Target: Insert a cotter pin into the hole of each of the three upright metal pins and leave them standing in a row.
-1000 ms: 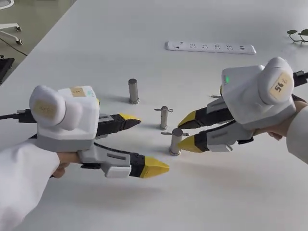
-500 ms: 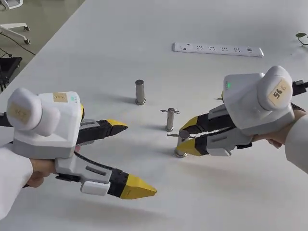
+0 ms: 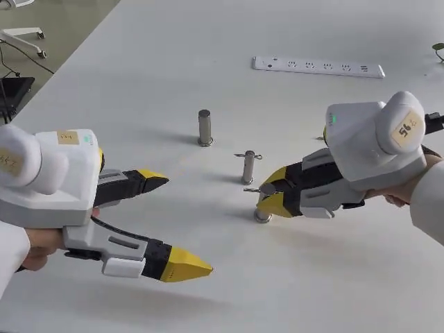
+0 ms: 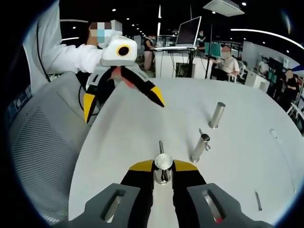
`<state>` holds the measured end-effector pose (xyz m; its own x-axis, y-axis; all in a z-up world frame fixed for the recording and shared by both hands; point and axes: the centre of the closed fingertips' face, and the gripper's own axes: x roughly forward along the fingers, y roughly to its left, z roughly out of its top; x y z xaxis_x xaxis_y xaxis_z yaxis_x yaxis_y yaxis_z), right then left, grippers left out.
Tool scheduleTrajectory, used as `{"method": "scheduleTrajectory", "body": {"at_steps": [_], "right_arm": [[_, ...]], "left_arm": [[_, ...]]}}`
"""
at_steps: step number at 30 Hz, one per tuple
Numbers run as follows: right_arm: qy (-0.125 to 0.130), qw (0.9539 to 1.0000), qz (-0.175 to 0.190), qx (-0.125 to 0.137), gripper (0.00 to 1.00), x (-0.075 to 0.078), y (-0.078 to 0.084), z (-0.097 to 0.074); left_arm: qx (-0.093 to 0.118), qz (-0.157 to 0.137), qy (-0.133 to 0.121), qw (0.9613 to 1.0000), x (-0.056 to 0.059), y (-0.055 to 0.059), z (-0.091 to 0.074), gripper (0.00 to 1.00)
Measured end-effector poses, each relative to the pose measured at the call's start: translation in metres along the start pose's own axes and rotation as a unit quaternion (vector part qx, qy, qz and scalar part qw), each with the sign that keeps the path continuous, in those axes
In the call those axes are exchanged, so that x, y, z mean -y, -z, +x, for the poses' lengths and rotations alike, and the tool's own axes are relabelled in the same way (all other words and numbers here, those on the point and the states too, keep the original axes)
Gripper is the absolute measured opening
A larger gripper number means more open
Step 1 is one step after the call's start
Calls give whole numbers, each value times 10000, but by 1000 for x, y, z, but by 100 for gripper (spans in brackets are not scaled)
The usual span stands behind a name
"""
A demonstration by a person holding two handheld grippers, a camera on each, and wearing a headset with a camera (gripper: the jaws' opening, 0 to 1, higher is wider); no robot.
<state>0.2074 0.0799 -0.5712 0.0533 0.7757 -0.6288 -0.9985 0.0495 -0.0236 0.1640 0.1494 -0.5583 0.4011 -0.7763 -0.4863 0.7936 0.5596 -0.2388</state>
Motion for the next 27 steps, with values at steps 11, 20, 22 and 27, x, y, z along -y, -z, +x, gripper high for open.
{"method": "scheduleTrajectory", "body": {"at_steps": [11, 20, 22, 27], "right_arm": [[270, 9995, -128, -86, 8, 33, 14, -23], [360, 9993, 18, -128, 8, 51, 28, -39], [392, 9991, 117, -83, 8, 55, 29, -40], [451, 9987, 232, -52, 8, 60, 31, -38]], "left_arm": [[157, -285, -150, 9994, -7, -1, 4, 99], [125, -501, -113, 9986, -5, 7, 5, 98], [139, -517, -136, 9985, -5, 7, 4, 97], [92, -562, -151, 9983, -4, 8, 2, 97]]}}
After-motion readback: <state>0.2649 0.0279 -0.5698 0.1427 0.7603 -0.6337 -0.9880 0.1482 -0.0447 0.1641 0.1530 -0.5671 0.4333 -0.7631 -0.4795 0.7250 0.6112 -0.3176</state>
